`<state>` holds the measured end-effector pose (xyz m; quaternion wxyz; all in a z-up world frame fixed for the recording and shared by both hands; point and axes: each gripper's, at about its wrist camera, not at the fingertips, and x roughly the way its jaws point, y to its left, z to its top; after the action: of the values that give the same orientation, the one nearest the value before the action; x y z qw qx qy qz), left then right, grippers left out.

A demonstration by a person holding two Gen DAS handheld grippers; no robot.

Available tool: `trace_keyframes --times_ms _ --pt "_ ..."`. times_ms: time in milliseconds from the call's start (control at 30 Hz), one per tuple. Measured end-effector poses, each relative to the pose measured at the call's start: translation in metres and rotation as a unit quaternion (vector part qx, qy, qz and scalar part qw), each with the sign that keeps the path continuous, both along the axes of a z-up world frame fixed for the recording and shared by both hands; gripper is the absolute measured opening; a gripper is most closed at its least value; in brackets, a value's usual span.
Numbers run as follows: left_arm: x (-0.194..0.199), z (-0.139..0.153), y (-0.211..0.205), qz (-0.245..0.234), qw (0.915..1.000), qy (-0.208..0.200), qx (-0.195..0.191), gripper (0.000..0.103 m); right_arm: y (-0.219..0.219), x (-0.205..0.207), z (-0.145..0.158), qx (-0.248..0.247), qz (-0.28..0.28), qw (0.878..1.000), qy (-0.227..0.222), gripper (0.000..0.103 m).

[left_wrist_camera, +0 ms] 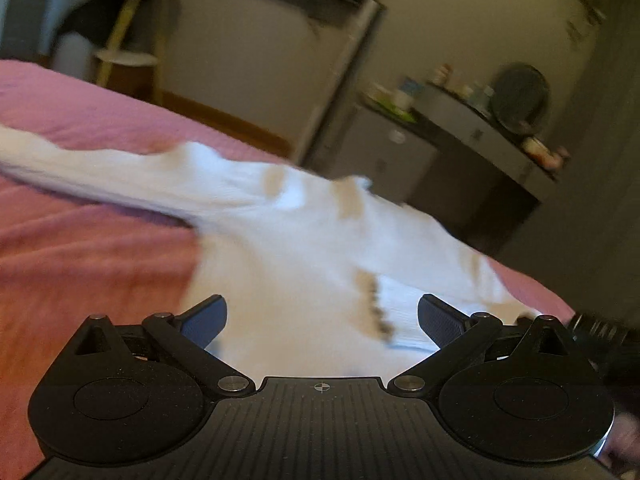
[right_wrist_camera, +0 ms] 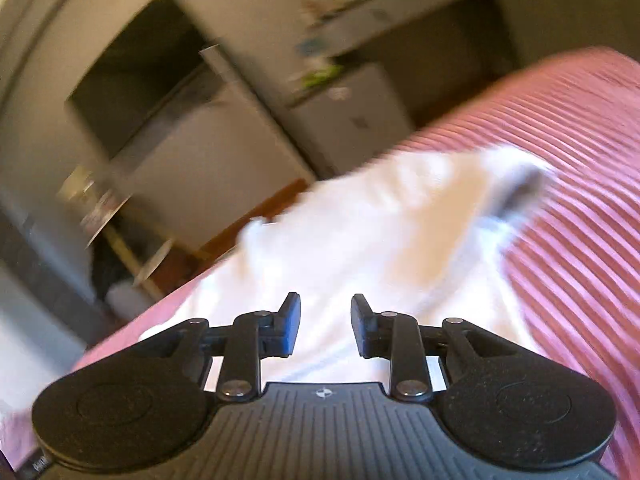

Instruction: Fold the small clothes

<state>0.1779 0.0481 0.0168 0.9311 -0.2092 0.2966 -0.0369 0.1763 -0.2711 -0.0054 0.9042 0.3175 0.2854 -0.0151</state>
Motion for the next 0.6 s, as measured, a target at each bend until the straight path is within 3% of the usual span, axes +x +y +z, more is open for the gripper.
trace_keyframes --times_ms 100,233,333,467,500,533,567,600 --pt "0.031 -0.004 -0.01 -0.045 0.9987 0.017 -0.017 0.103 -0.014 -0.018 -0.021 0.022 -0.031 0.999 0.006 0.027" --pt "0.079 -0.026 -0.022 -0.072 0.9913 0.076 -0.081 0.102 -0.027 -0.032 -0.039 0.025 -0.04 0.999 0.015 0.027" --pt "0.103 -0.042 -0.032 -0.087 0.9832 0.103 -0.123 0.078 -0.033 -0.032 -0.042 0.021 -0.036 0.999 0.009 0.027" --pt "0.125 -0.062 -0.048 -0.119 0.9727 0.137 -0.145 0.068 -0.041 -0.024 -0.048 0.009 -0.035 0.999 0.007 0.027" --pt "0.129 -0.066 -0.051 -0.12 0.9729 0.139 -0.14 0.062 -0.042 -0.024 -0.049 0.012 -0.036 0.999 0.008 0.027" --pt "0.13 -0.069 -0.052 -0.117 0.9731 0.141 -0.14 0.044 -0.044 -0.025 -0.049 0.015 -0.036 0.999 0.008 0.027" --pt "0.134 -0.071 -0.052 -0.114 0.9721 0.144 -0.146 0.017 -0.044 -0.023 -0.051 0.017 -0.037 0.999 0.009 0.027" --pt "0.134 -0.07 -0.049 -0.116 0.9694 0.148 -0.158 0.006 -0.044 -0.022 -0.053 0.018 -0.037 0.999 0.01 0.027"
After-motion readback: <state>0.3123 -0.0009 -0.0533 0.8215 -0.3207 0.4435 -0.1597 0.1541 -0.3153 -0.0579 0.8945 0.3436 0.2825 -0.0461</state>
